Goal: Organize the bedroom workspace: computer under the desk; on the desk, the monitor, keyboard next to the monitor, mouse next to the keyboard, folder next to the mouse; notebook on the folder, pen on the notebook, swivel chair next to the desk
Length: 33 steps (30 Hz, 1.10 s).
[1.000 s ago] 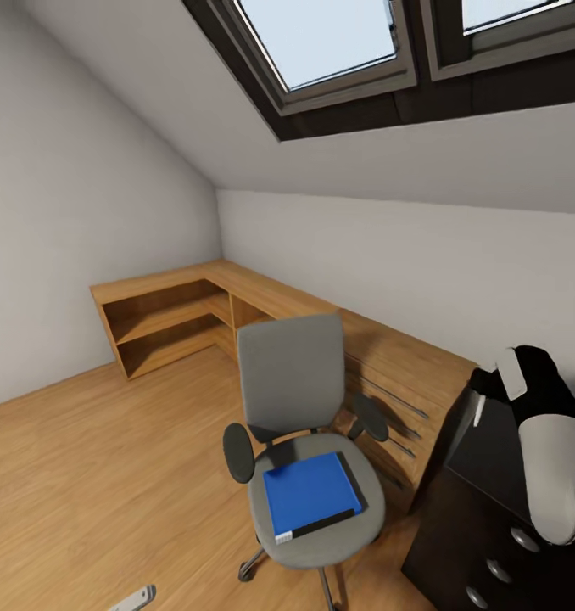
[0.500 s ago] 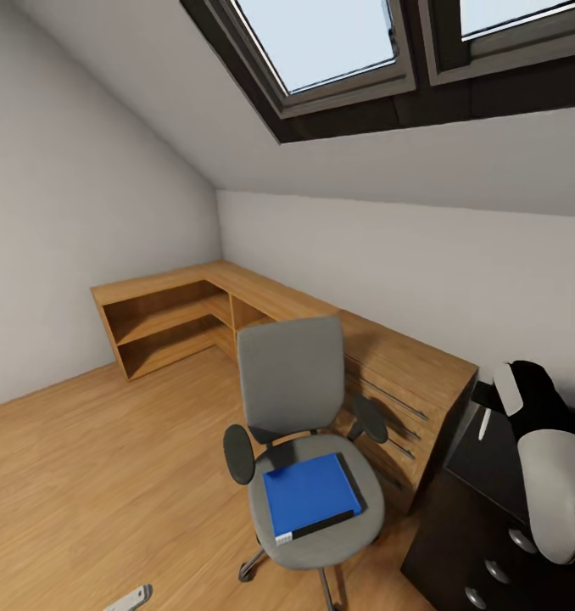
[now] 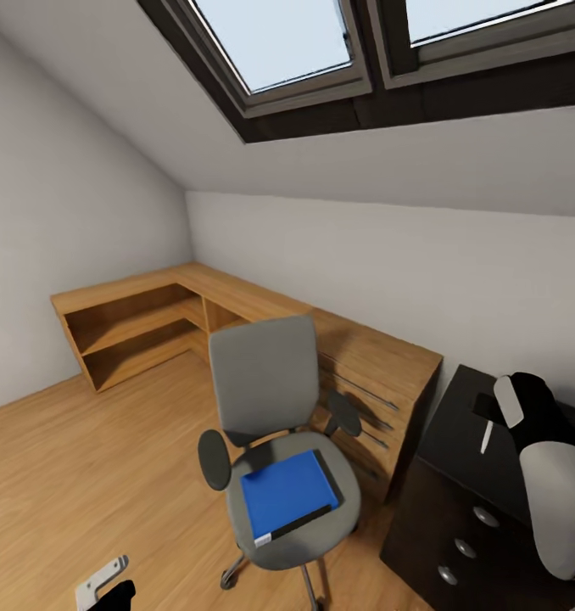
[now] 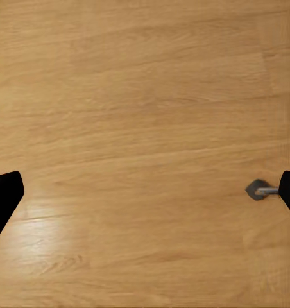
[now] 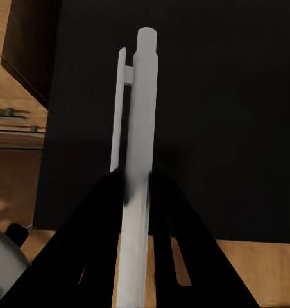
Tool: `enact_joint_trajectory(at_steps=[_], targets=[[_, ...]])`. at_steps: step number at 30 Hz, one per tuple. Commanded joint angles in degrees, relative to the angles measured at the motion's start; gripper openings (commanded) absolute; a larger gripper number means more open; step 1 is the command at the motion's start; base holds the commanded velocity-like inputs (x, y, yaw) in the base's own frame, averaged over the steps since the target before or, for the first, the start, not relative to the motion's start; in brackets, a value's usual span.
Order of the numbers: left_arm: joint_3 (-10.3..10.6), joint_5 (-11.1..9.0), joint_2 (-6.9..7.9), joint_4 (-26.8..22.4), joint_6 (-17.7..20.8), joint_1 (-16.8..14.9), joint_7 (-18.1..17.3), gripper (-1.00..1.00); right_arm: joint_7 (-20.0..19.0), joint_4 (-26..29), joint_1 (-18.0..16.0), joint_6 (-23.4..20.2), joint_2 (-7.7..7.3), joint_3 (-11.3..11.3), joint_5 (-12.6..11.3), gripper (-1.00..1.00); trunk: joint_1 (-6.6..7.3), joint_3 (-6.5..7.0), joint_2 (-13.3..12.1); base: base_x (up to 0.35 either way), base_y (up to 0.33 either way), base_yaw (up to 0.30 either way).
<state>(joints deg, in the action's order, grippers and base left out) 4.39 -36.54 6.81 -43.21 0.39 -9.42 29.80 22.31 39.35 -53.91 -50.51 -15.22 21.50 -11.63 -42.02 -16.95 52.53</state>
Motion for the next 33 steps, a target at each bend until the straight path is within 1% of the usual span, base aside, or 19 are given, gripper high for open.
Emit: enact_joint_trajectory(at_steps=[1, 4, 5, 9, 10, 11, 13, 15, 19, 22, 24, 28, 31, 33], targets=[[0.14, -0.37, 0.07, -0.2, 0.01, -0.05, 0.49, 1.0, 0.4, -0.55, -0.01, 0.44, 0.01, 0.03, -0.62, -1.0, -0.01, -0.09, 0.06, 0.0, 0.0, -0.198], [-0.02, -0.37, 0.07, -0.29, 0.03, -0.06, 0.46, 1.0, 0.28, -1.64, 0.02, 1.92, 0.01, 0.0, -0.6, -1.0, -0.01, -0.12, 0.06, 0.0, 0.0, -0.129], [-0.07, -0.37, 0.1, -0.29, 0.01, -0.05, 0.44, 1.0, 0.2, -2.28, 0.02, 3.03, 0.01, -0.07, -0.61, -1.0, -0.23, -0.31, 0.46, 0.0, 0.0, -0.044], [-0.12, -0.37, 0.12, -0.29, -0.05, -0.03, 0.44, 1.0, -0.03, -3.07, 0.03, 4.98, 0.02, -0.13, -0.66, -1.0, -1.11, -1.03, 2.07, 0.0, 0.0, -0.017], [-0.1, -0.36, 0.13, -0.31, -0.08, -0.02, 0.41, 1.0, -0.17, -3.58, 0.03, 6.38, 0.0, -0.13, -0.67, -1.0, -1.33, -1.21, 2.47, 0.0, 0.0, -0.006], [-0.13, -0.37, 0.15, -0.5, -0.17, -0.02, 0.33, 1.0, -1.3, -6.24, 0.03, 10.63, -0.13, -0.33, -0.68, -1.0, -1.55, -1.39, 2.87, 0.0, 0.0, -0.002], [-0.12, -0.37, 0.19, -1.84, -0.53, -0.01, 0.29, 1.0, -3.22, -8.56, 0.03, 12.61, -0.39, -0.5, -0.53, -1.0, -1.99, -1.75, 3.67, 0.0, 0.0, -0.001], [-0.11, -0.36, 0.21, -3.44, -1.24, 0.01, 0.27, 1.0, -5.56, -9.81, 0.03, 13.47, -1.02, -0.6, -0.25, -1.0, -2.43, -2.11, 4.47, 0.0, 0.0, 0.0], [-0.13, -0.31, 0.23, -4.75, -1.95, 0.14, 0.26, 1.0, -8.05, -10.69, 0.03, 14.01, -1.93, -0.66, 0.6, -1.0, -3.3, -2.83, 6.08, 0.0, 0.0, 0.0], [-0.16, -0.3, 0.28, -6.14, -2.09, 0.86, 0.26, 1.0, -8.7, -10.97, 0.03, 15.08, -2.14, -0.67, 0.86, -1.0, -3.96, -3.37, 7.28, 0.0, 0.0, 0.0], [-0.16, -0.29, 0.3, -8.15, -2.12, 2.15, 0.26, 1.0, -8.9, -11.48, 0.03, 16.22, -2.26, -0.67, 0.97, -1.0, -4.4, -3.73, 8.08, 0.0, 0.0, 0.0], [-0.17, -0.28, 0.3, -10.84, -2.13, 3.84, 0.26, 1.0, -9.0, -12.41, -0.02, 16.88, -2.44, -0.65, 1.04, -1.0, -5.28, -4.44, 9.69, 0.0, 0.0, 0.0], [-0.17, -0.28, 0.31, -11.74, -2.15, 4.34, 0.26, 1.0, -9.03, -12.68, -0.04, 17.03, -2.5, -0.62, 1.03, -1.0, -5.94, -4.98, 10.89, 0.0, 0.0, 0.0], [-0.17, -0.3, 0.56, -14.79, -2.13, 5.7, 0.24, 1.0, -9.03, -12.78, -0.04, 17.09, -2.5, -0.65, 1.04, -1.0, -6.38, -5.34, 11.69, 0.0, 0.0, 0.0]])
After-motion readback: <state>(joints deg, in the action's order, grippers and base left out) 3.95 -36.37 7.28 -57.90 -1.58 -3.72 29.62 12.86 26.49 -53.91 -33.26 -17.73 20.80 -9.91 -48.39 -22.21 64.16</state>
